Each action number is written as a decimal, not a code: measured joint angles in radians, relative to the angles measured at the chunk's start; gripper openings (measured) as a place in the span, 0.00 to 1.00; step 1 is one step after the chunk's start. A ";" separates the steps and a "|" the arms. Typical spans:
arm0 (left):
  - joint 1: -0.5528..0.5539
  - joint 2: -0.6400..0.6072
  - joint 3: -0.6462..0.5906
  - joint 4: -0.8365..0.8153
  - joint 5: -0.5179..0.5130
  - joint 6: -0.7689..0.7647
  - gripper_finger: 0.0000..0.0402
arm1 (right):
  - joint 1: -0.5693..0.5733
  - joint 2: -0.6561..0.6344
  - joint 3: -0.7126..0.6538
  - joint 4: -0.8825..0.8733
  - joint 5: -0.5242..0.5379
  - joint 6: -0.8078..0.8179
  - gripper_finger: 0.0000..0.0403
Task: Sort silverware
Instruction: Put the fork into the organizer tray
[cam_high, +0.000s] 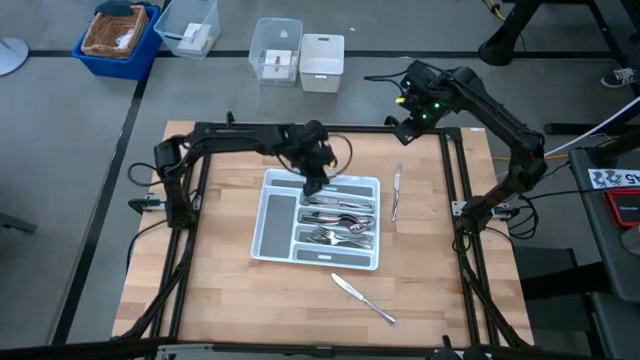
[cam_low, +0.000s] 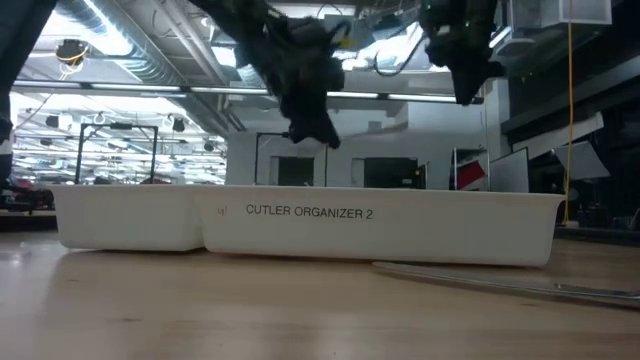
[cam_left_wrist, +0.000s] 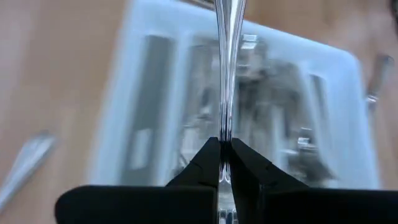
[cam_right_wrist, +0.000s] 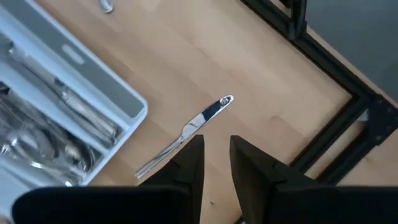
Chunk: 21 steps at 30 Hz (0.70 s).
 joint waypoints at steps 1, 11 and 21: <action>-0.024 0.000 0.001 0.000 0.006 0.000 0.03 | 0.000 -0.007 -0.029 0.024 0.002 0.010 0.20; -0.236 0.000 0.001 -0.004 0.009 -0.031 0.03 | 0.000 -0.076 -0.386 0.200 -0.010 0.205 0.20; -0.355 0.039 0.002 0.053 -0.141 -0.123 0.04 | 0.000 -0.125 -0.676 0.390 -0.027 0.301 0.20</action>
